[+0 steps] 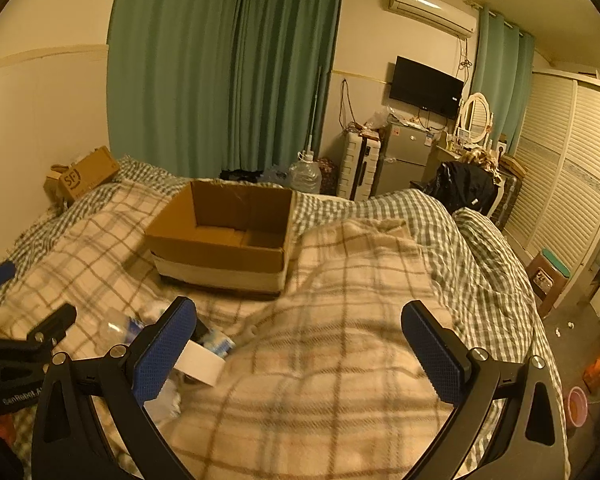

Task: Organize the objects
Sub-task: 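Grasp the white knit sock with the left tool while the right tool grasps the white tape roll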

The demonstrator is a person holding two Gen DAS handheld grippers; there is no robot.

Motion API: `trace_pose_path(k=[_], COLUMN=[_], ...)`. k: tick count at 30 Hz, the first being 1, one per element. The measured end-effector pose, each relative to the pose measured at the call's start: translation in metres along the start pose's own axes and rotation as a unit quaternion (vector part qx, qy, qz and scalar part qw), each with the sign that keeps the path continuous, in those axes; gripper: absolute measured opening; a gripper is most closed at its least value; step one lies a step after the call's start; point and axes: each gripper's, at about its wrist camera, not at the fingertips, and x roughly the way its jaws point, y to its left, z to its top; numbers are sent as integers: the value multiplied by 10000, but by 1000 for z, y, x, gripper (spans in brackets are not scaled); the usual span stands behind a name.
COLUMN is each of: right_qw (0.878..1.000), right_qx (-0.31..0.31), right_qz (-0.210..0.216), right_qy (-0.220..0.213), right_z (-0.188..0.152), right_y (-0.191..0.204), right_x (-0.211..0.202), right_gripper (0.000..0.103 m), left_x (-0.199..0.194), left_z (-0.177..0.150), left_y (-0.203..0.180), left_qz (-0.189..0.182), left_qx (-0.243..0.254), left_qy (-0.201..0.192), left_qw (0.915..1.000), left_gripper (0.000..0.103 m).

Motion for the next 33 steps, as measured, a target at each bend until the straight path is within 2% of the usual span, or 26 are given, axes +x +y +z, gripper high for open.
trace_pose_path(k=[3, 7, 12, 13, 14, 17, 22, 26, 30, 33], right_qw=[9999, 9993, 9974, 9972, 9970, 9968, 9974, 9973, 9946, 9901], right_qx=[31, -37, -59, -60, -67, -95, -148, -169, -356, -519], right_qz=[44, 134, 261, 271, 277, 255, 250, 454, 765, 1060], right_qy=[152, 334, 670, 696, 723, 751, 667, 556, 612, 759], right_z=[-6, -14, -24, -25, -25, -25, -20, -10, -6, -9], right_y=[-2, 4, 12, 12, 13, 16, 19, 26, 46, 65], right_x=[9, 25, 48, 50, 53, 55, 48, 40, 43, 51], right_gripper=[103, 103, 103, 103, 103, 103, 103, 103, 103, 103], left_x=[18, 39, 63, 66, 66, 56, 15, -7, -14, -9], left_z=[-13, -22, -31, -32, -32, -32, -21, -7, 1, 0], left_y=[-15, -36, -46, -45, -44, -37, -18, 9, 36, 52], left_qz=[-351, -644, -1212, -1258, -1319, -1306, -1134, -796, -609, -240], left_qx=[114, 475, 560, 522, 465, 304, 123, -51, -308, -377], left_qy=[363, 760, 1296, 1333, 1321, 1174, 541, 136, -22, -57], left_qw=[9987, 9939, 9825, 9817, 9813, 9840, 9920, 9967, 9977, 9990], left_gripper=[103, 103, 103, 100, 92, 84, 81, 81, 81, 81])
